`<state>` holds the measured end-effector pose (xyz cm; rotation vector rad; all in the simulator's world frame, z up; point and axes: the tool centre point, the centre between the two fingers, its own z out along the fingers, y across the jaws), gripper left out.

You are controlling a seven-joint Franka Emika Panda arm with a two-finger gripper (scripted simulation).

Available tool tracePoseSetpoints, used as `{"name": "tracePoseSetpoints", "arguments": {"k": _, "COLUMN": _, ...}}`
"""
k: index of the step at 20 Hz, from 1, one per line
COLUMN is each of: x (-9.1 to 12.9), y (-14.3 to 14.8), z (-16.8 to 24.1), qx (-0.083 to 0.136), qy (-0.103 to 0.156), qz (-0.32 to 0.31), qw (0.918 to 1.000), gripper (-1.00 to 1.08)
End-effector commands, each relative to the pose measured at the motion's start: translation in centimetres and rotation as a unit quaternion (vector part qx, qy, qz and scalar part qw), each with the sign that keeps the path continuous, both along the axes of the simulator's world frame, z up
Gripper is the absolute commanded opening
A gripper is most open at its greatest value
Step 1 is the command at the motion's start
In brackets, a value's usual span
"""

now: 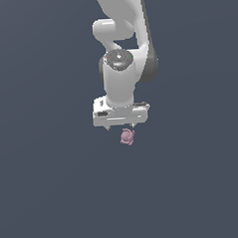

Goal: Pick up the object and move it to a goal position.

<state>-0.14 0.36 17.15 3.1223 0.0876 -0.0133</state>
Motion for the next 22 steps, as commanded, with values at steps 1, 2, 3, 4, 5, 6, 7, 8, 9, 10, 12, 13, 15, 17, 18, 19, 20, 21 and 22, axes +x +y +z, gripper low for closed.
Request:
{"name": "tracePoseSetpoints", "arguments": {"k": 1, "x": 0.0, "y": 0.0, "z": 0.0, "qx": 0.000, "qy": 0.000, "qz": 0.000, "qw": 1.0000, "gripper": 1.00}}
{"name": "tracePoseSetpoints", "arguments": {"k": 2, "x": 0.0, "y": 0.0, "z": 0.0, "qx": 0.000, "qy": 0.000, "qz": 0.000, "qw": 1.0000, "gripper": 1.00}}
{"name": "tracePoseSetpoints", "arguments": {"k": 3, "x": 0.0, "y": -0.1, "z": 0.0, "qx": 0.000, "qy": 0.000, "qz": 0.001, "qw": 1.0000, "gripper": 1.00}}
{"name": "tracePoseSetpoints", "arguments": {"k": 4, "x": 0.0, "y": -0.2, "z": 0.0, "qx": 0.000, "qy": 0.001, "qz": 0.001, "qw": 1.0000, "gripper": 1.00}}
{"name": "tracePoseSetpoints", "arguments": {"k": 5, "x": 0.1, "y": -0.3, "z": 0.0, "qx": 0.000, "qy": 0.001, "qz": 0.003, "qw": 1.0000, "gripper": 1.00}}
{"name": "tracePoseSetpoints", "arguments": {"k": 6, "x": 0.1, "y": -0.4, "z": 0.1, "qx": 0.000, "qy": 0.002, "qz": 0.004, "qw": 1.0000, "gripper": 1.00}}
{"name": "tracePoseSetpoints", "arguments": {"k": 7, "x": 0.1, "y": -0.6, "z": 0.1, "qx": 0.000, "qy": 0.003, "qz": 0.006, "qw": 1.0000, "gripper": 1.00}}
{"name": "tracePoseSetpoints", "arguments": {"k": 8, "x": 0.2, "y": -0.8, "z": 0.1, "qx": 0.000, "qy": 0.004, "qz": 0.008, "qw": 1.0000, "gripper": 1.00}}
{"name": "tracePoseSetpoints", "arguments": {"k": 9, "x": 0.2, "y": -0.9, "z": 0.1, "qx": 0.000, "qy": 0.004, "qz": 0.009, "qw": 0.9999, "gripper": 1.00}}
{"name": "tracePoseSetpoints", "arguments": {"k": 10, "x": 0.2, "y": -1.0, "z": 0.2, "qx": 0.000, "qy": 0.005, "qz": 0.010, "qw": 0.9999, "gripper": 1.00}}
{"name": "tracePoseSetpoints", "arguments": {"k": 12, "x": 0.3, "y": -1.1, "z": 0.2, "qx": 0.000, "qy": 0.005, "qz": 0.011, "qw": 0.9999, "gripper": 1.00}}
{"name": "tracePoseSetpoints", "arguments": {"k": 13, "x": 0.3, "y": -1.1, "z": 0.2, "qx": 0.000, "qy": 0.005, "qz": 0.011, "qw": 0.9999, "gripper": 1.00}}
{"name": "tracePoseSetpoints", "arguments": {"k": 15, "x": 0.2, "y": -1.0, "z": 0.1, "qx": 0.000, "qy": 0.005, "qz": 0.010, "qw": 0.9999, "gripper": 1.00}}
{"name": "tracePoseSetpoints", "arguments": {"k": 17, "x": 0.2, "y": -0.9, "z": -0.1, "qx": 0.000, "qy": 0.005, "qz": 0.005, "qw": 1.0000, "gripper": 1.00}}
{"name": "tracePoseSetpoints", "arguments": {"k": 18, "x": 0.1, "y": -0.8, "z": -0.2, "qx": 0.000, "qy": 0.004, "qz": 0.002, "qw": 1.0000, "gripper": 1.00}}
{"name": "tracePoseSetpoints", "arguments": {"k": 19, "x": 0.1, "y": -0.7, "z": -0.4, "qx": 0.000, "qy": 0.004, "qz": -0.001, "qw": 1.0000, "gripper": 1.00}}
{"name": "tracePoseSetpoints", "arguments": {"k": 20, "x": 0.0, "y": -0.6, "z": -0.6, "qx": 0.001, "qy": 0.004, "qz": -0.005, "qw": 1.0000, "gripper": 1.00}}
{"name": "tracePoseSetpoints", "arguments": {"k": 21, "x": -0.1, "y": -0.5, "z": -0.8, "qx": 0.001, "qy": 0.004, "qz": -0.010, "qw": 0.9999, "gripper": 1.00}}
{"name": "tracePoseSetpoints", "arguments": {"k": 22, "x": -0.1, "y": -0.3, "z": -1.1, "qx": 0.001, "qy": 0.003, "qz": -0.015, "qw": 0.9999, "gripper": 1.00}}
